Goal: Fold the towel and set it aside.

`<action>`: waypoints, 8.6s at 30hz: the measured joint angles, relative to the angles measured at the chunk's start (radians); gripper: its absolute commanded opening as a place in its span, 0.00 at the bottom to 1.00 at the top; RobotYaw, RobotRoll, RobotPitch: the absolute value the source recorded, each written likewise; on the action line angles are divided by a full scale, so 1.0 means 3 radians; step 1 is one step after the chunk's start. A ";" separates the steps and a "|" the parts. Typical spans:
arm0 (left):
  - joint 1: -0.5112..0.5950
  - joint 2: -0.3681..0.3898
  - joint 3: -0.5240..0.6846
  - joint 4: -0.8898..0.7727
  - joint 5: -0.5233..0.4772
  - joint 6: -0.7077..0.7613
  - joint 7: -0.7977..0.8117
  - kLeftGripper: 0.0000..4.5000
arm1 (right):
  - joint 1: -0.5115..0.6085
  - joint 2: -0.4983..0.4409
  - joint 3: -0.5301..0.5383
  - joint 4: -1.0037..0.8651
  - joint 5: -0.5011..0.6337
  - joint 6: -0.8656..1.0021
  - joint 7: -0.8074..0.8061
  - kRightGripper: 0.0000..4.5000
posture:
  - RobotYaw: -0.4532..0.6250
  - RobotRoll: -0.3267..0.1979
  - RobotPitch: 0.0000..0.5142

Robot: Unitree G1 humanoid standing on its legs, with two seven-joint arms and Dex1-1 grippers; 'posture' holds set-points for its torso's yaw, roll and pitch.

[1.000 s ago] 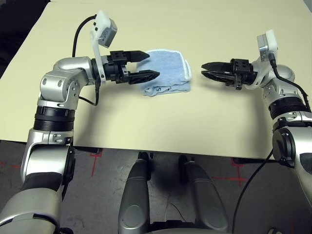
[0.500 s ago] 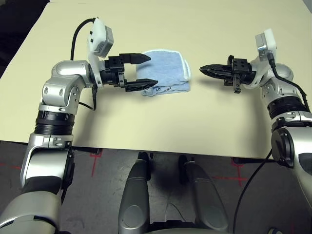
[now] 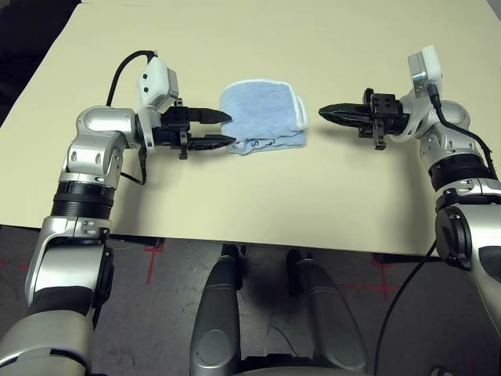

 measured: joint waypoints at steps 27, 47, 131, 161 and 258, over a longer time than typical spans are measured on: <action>-0.0373 -0.0458 -0.0240 0.0943 0.0545 -0.0426 0.0254 0.01 | -0.0088 0.0557 0.0132 0.0308 -0.0518 -0.0238 -0.0850 0.00 | 0.51 0.62 0.57; -0.0704 -0.0468 -0.0217 0.1697 0.0729 -0.0887 0.0214 0.01 | 0.0126 0.0611 0.0262 0.0065 -0.0615 -0.0115 -0.0891 0.00 | 0.49 0.62 0.58; -0.0621 -0.0425 0.0404 0.1178 0.0456 -0.0763 0.0423 0.01 | -0.0112 0.0389 -0.0460 -0.0033 0.0136 0.0964 -0.1011 0.00 | 0.50 0.62 0.61; 0.0250 0.0012 0.0256 -0.0222 0.0039 -0.0342 -0.0313 1.00 | -0.0047 -0.0194 -0.0200 -0.0309 0.0244 0.3961 -0.1041 0.99 | 0.51 0.62 0.60; 0.0175 -0.0242 0.0260 -0.0035 -0.0135 -0.0130 0.0309 1.00 | -0.0452 0.0259 -0.1912 0.0673 0.0906 0.0463 -0.4097 0.00 | 0.43 0.62 0.60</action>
